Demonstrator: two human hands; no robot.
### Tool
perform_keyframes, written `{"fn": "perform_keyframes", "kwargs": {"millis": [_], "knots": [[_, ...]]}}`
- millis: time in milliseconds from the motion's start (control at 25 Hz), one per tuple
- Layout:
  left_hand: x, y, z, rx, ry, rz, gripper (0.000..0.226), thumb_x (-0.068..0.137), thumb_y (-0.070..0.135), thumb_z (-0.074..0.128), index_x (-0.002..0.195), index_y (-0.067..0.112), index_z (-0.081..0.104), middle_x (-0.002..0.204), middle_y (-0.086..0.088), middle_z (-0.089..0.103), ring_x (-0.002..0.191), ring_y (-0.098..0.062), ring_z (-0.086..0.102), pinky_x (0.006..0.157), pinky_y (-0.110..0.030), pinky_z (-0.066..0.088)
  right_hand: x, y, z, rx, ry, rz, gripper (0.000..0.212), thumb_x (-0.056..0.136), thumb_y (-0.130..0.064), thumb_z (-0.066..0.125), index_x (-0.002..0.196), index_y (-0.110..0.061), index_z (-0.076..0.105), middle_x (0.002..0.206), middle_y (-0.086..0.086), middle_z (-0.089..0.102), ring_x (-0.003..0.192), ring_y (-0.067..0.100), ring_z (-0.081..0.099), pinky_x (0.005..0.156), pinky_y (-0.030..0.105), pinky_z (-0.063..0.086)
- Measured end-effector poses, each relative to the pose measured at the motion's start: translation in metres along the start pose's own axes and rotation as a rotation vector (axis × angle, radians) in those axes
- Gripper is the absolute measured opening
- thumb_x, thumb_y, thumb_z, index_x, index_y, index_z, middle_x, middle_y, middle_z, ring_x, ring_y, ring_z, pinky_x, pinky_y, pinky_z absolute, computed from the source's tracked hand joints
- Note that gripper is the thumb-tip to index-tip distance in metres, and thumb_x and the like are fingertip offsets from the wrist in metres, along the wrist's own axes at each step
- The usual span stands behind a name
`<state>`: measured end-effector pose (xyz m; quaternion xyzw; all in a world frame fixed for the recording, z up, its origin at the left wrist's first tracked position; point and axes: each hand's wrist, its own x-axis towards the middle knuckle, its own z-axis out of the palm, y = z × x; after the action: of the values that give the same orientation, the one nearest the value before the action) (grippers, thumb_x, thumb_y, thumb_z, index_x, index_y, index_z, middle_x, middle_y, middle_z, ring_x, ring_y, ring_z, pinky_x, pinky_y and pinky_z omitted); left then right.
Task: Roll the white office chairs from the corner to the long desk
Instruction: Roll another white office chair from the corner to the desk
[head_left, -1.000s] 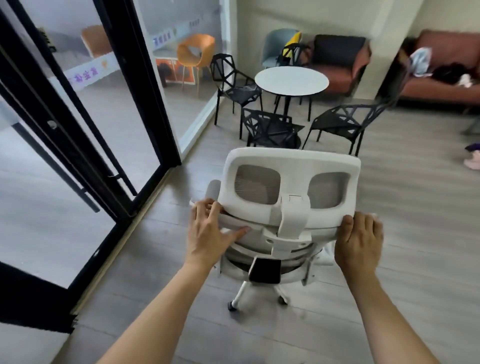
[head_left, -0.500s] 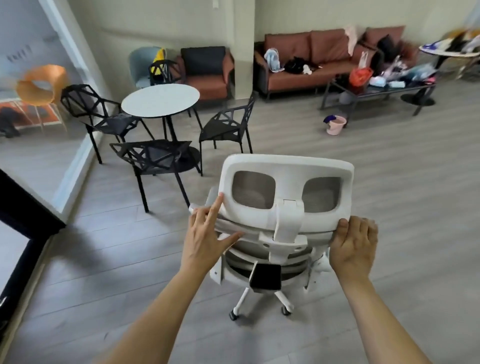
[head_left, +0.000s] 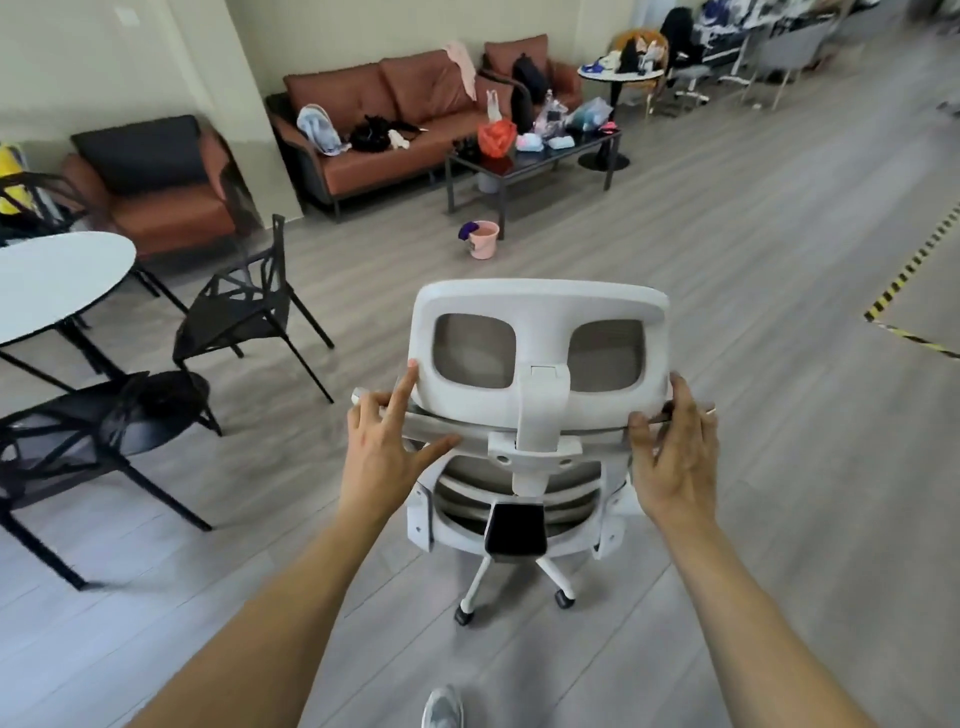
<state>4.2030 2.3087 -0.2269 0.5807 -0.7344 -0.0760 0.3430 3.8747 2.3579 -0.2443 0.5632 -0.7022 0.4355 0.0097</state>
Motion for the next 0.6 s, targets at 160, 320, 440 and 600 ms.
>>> {"fn": "perform_keyframes", "kwargs": {"millis": [160, 320, 440, 600], "knots": [[0.098, 0.026, 0.074, -0.063, -0.065, 0.114, 0.099, 0.072, 0.07, 0.067, 0.156, 0.04, 0.023, 0.109, -0.001, 0.04, 0.101, -0.022, 0.04, 0.104, -0.042, 0.039, 0.058, 0.047, 0.009, -0.126, 0.007, 0.01, 0.079, 0.094, -0.058, 0.05, 0.159, -0.021, 0.026, 0.125, 0.016, 0.054, 0.123, 0.033, 0.047, 0.118, 0.053, 0.029], [0.202, 0.061, 0.16, -0.144, -0.135, 0.257, 0.101, 0.073, 0.066, 0.072, 0.156, 0.036, 0.023, 0.11, -0.003, 0.044, 0.102, -0.02, 0.04, 0.101, -0.04, 0.04, 0.122, 0.105, 0.001, -0.214, 0.025, 0.134, 0.094, 0.086, -0.069, 0.056, 0.161, -0.03, 0.017, 0.134, 0.011, 0.047, 0.128, 0.029, 0.041, 0.116, 0.049, 0.034], [0.277, 0.098, 0.22, -0.179, -0.214, 0.336, 0.101, 0.076, 0.066, 0.071, 0.157, 0.037, 0.018, 0.11, -0.007, 0.048, 0.101, -0.024, 0.045, 0.093, -0.04, 0.046, 0.172, 0.14, 0.0, -0.254, 0.034, 0.262, 0.105, 0.08, -0.071, 0.063, 0.162, -0.037, 0.006, 0.145, 0.008, 0.04, 0.137, 0.027, 0.034, 0.119, 0.051, 0.032], [0.357, 0.152, 0.297, -0.194, -0.283, 0.515, 0.099, 0.08, 0.061, 0.068, 0.159, 0.033, 0.014, 0.114, -0.007, 0.053, 0.107, -0.026, 0.048, 0.094, -0.041, 0.048, 0.239, 0.187, 0.0, -0.253, 0.08, 0.411, 0.105, 0.081, -0.068, 0.065, 0.159, -0.045, -0.001, 0.152, 0.008, 0.035, 0.144, 0.025, 0.025, 0.122, 0.053, 0.025]]}}
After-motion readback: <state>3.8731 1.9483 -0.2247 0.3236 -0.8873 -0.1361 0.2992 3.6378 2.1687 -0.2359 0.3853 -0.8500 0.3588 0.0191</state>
